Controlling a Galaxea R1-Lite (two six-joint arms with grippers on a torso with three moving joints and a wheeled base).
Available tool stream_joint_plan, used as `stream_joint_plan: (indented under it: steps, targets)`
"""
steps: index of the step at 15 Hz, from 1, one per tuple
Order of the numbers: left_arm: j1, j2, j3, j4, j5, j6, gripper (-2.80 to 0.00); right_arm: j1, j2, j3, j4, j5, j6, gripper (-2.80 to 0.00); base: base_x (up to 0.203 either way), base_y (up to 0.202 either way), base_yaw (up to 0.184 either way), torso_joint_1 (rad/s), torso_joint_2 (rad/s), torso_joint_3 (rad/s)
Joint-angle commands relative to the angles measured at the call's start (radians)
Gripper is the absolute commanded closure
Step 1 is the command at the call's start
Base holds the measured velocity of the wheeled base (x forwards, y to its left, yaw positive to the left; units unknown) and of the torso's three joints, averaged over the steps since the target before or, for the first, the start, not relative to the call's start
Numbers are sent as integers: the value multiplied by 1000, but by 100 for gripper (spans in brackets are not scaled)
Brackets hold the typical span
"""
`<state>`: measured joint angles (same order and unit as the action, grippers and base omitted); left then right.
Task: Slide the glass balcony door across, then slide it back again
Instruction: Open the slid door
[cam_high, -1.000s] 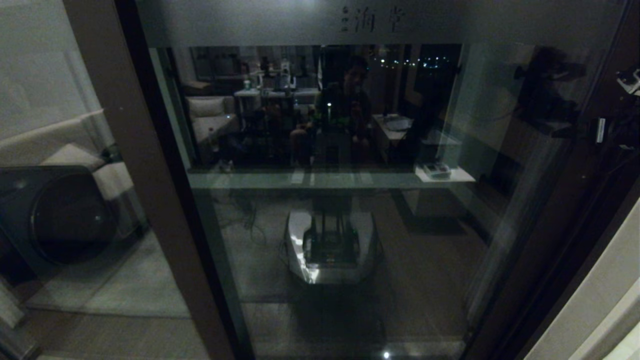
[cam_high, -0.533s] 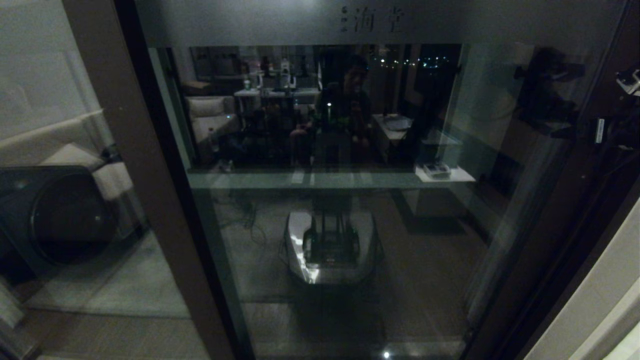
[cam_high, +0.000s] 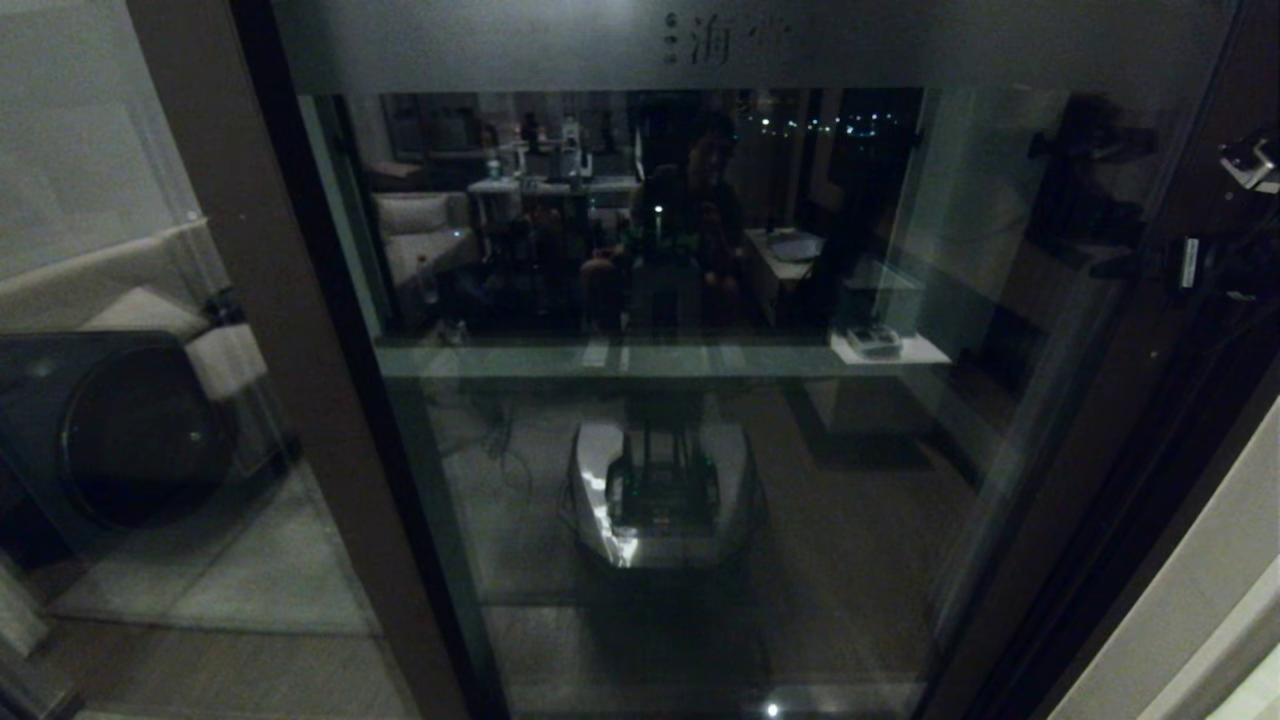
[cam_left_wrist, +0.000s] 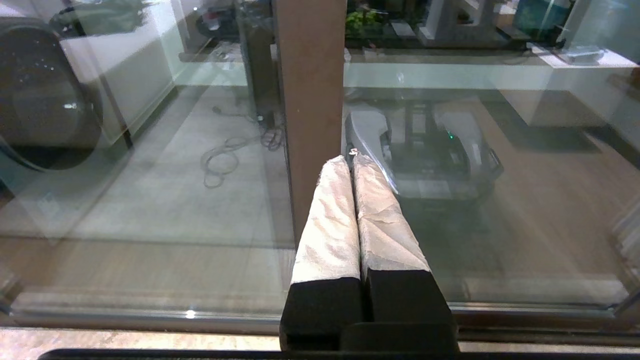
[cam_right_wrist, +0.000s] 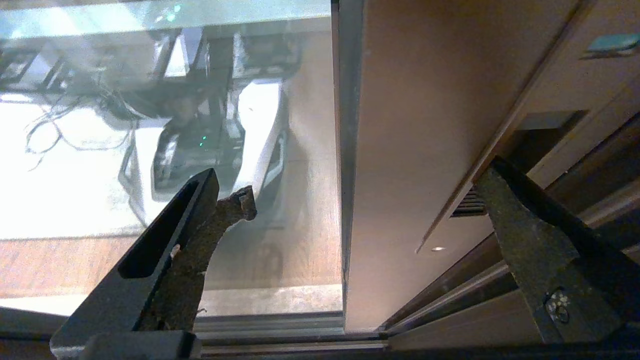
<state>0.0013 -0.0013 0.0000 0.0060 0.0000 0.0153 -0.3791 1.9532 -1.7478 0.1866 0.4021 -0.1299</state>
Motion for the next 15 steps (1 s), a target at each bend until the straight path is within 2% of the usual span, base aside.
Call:
stream_joint_plan:
  steps: [1, 8, 15]
  targets:
    - [0, 0, 2, 0, 0, 0, 0, 5, -4, 8, -4, -2, -2, -280, 0, 0, 0, 0, 0, 0]
    - [0, 0, 2, 0, 0, 0, 0, 13, -24, 34, -19, -5, -3, -280, 0, 0, 0, 0, 0, 0]
    - [0, 0, 2, 0, 0, 0, 0, -16, -193, 138, -21, 1, -12, -280, 0, 0, 0, 0, 0, 0]
